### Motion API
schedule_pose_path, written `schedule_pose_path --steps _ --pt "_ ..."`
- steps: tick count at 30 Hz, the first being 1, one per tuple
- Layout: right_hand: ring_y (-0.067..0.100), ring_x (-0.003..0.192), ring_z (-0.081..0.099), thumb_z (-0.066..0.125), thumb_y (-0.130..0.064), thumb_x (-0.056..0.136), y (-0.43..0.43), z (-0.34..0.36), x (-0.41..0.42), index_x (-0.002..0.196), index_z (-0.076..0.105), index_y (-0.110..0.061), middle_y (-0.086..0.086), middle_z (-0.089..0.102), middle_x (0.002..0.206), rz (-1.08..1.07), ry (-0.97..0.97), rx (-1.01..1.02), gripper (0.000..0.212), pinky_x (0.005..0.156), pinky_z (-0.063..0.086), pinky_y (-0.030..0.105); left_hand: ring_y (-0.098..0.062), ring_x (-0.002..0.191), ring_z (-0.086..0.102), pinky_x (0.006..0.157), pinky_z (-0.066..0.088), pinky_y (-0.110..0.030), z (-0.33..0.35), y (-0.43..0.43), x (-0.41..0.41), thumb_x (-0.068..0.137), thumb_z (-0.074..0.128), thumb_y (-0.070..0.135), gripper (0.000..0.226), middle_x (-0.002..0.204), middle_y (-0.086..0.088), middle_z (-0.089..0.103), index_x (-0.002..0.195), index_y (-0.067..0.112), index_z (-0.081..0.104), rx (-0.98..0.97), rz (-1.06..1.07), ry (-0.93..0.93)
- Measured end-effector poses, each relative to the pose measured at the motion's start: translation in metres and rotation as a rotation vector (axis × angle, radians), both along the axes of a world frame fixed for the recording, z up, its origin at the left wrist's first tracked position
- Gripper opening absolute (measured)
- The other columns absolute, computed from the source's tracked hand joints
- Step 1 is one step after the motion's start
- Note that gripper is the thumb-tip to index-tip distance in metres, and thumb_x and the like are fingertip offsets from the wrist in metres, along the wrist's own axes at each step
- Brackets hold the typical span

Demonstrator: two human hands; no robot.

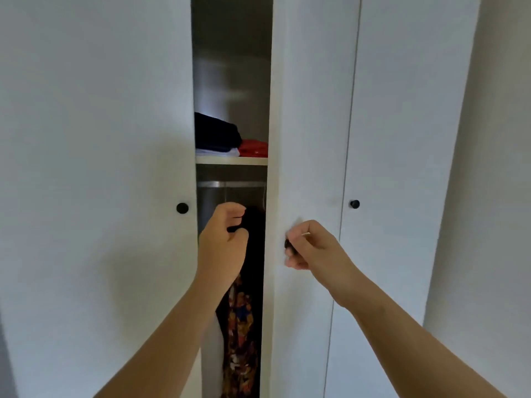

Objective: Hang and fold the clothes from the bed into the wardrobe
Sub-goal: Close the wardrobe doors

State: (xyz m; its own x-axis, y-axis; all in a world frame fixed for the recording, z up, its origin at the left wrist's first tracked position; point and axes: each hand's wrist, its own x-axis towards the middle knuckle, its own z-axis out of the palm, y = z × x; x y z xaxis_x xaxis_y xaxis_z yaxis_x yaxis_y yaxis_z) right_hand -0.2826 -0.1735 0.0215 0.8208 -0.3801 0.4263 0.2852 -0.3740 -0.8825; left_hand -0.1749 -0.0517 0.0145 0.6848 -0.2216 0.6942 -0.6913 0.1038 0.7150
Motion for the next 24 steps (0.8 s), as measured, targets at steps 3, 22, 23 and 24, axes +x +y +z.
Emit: schedule_pose_path --steps 3,22,23,24 --pt "0.005 0.063 0.055 0.045 -0.022 0.097 0.02 -0.003 0.049 0.082 0.047 -0.014 0.002 0.057 0.077 -0.007 -0.038 -0.022 0.018 0.058 0.045 0.006 0.006 0.091 0.052 0.076 0.039 -0.007 0.001 0.019 0.022 0.086 0.049 -0.004 0.042 0.095 0.026 0.052 0.094 0.037 0.048 0.007 0.086 -0.01" --pt "0.009 0.059 0.042 0.044 -0.027 0.097 0.024 -0.004 0.231 0.077 0.039 -0.018 -0.005 0.048 0.069 -0.147 0.041 -0.086 0.023 0.053 0.036 0.018 -0.004 0.095 0.053 0.074 0.038 -0.013 -0.008 0.056 0.153 0.082 0.046 0.0 0.035 0.098 0.02 0.054 0.095 0.032 0.048 0.099 0.309 0.069" --pt "0.009 0.059 0.042 0.043 -0.028 0.097 0.024 -0.004 0.237 0.076 0.039 -0.018 -0.005 0.048 0.069 -0.154 0.041 -0.081 0.024 0.053 0.035 0.018 -0.004 0.095 0.053 0.076 0.038 -0.016 -0.009 0.056 0.157 0.082 0.047 0.0 0.034 0.099 0.019 0.054 0.097 0.031 0.049 0.105 0.311 0.071" --pt "0.009 0.059 0.042 0.043 -0.028 0.097 0.023 -0.005 0.242 0.076 0.038 -0.018 -0.005 0.048 0.069 -0.161 0.039 -0.079 0.024 0.053 0.035 0.018 -0.005 0.095 0.053 0.078 0.038 -0.019 -0.01 0.056 0.16 0.082 0.047 0.0 0.034 0.1 0.018 0.054 0.097 0.03 0.049 0.112 0.313 0.075"
